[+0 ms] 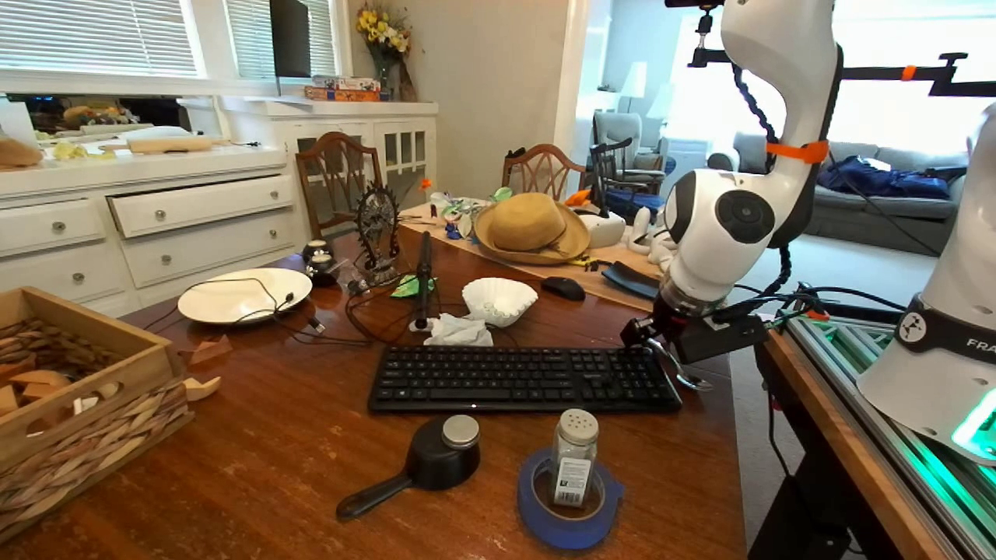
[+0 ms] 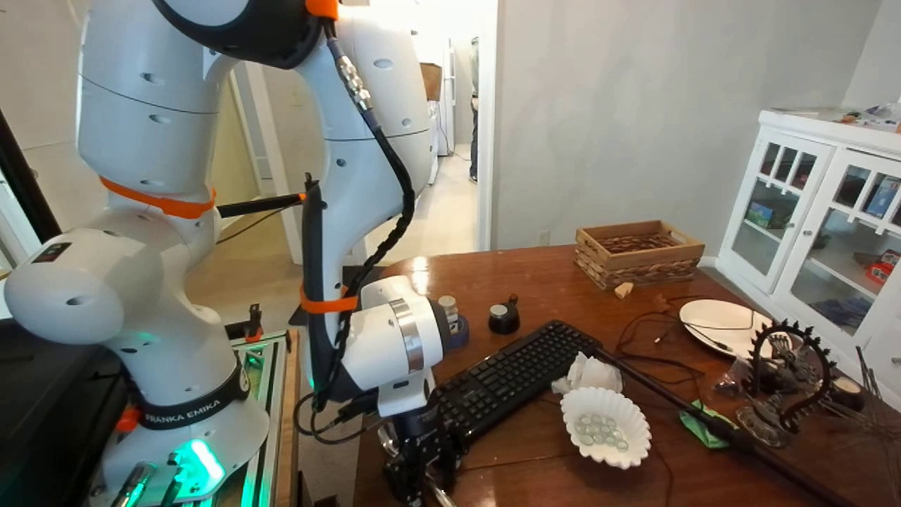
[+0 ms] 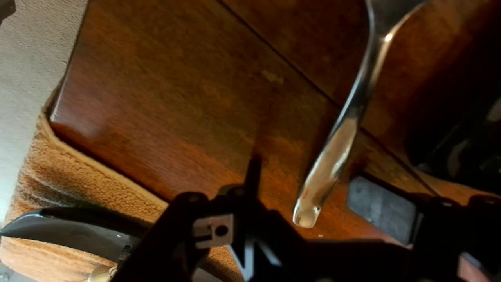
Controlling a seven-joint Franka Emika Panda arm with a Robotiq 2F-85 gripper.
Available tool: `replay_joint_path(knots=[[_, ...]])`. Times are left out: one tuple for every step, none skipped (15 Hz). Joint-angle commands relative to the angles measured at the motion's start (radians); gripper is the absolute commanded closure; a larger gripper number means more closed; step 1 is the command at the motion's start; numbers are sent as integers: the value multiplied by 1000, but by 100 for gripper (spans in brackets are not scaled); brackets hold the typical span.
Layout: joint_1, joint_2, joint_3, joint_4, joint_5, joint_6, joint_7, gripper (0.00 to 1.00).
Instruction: Move the spoon to the plate
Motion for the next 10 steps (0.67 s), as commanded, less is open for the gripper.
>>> replay_joint_path(knots=[[0,44,12,17,-12,-20,45,72],[-1,40,10,12,-11,-24,47,80],[-2,38,9,10,-8,-27,44,86],[-3,35,7,9,-6,-29,42,95],[-6,30,3,7,-4,-29,41,99],[-9,25,-1,5,-1,-28,37,100],[-15,18,-8,4,0,-23,37,100],[-23,12,-13,3,-2,-16,41,100],[-32,4,-18,3,2,-9,42,100],[-45,-1,-25,5,17,3,39,100]])
